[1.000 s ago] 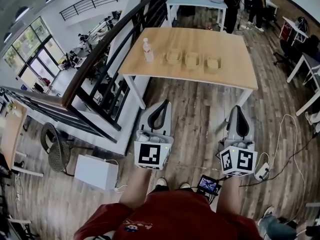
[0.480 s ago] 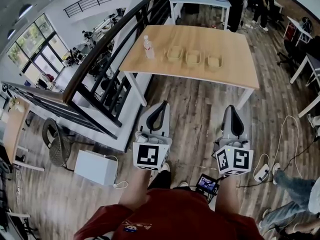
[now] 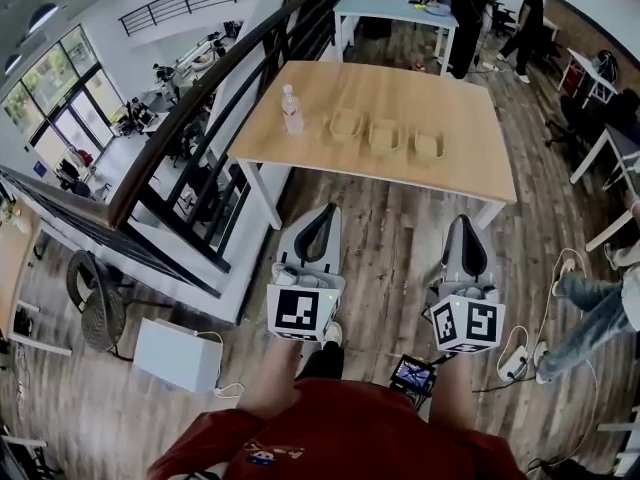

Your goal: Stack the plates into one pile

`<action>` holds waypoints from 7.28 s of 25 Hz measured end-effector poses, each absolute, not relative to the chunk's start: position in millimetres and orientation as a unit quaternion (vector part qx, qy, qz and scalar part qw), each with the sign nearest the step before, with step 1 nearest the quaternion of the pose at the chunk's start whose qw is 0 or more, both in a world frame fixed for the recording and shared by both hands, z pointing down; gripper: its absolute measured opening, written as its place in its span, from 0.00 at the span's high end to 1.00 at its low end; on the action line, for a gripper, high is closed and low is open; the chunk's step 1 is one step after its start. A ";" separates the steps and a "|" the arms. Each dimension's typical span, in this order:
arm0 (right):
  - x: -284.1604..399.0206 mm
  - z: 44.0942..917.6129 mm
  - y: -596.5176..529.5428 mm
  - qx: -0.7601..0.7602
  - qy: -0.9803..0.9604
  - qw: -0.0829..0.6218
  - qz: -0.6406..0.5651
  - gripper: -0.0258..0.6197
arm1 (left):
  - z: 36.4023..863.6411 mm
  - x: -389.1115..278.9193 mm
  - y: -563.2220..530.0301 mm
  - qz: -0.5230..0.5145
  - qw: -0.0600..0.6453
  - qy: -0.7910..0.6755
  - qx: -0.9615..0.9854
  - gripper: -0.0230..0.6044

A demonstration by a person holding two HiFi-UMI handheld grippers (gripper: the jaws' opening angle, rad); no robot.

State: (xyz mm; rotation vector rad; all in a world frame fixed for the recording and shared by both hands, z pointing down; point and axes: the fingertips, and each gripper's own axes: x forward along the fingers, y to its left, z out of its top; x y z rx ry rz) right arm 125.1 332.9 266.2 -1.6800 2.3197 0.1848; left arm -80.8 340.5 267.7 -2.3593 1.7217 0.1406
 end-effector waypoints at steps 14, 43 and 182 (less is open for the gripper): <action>47.6 245.1 194.7 -0.590 0.795 0.111 0.087 0.95 | 252.1 -150.8 191.7 0.074 0.084 0.566 -0.817 0.96; 87.9 279.1 -43.9 -0.614 0.780 0.110 0.056 0.95 | 276.4 -136.0 -46.8 0.037 0.093 0.578 -0.810 0.96; 54.5 573.9 -162.7 -0.590 0.702 -0.215 -0.336 0.90 | 578.5 -60.8 -171.9 -0.252 -0.284 0.431 -0.818 0.90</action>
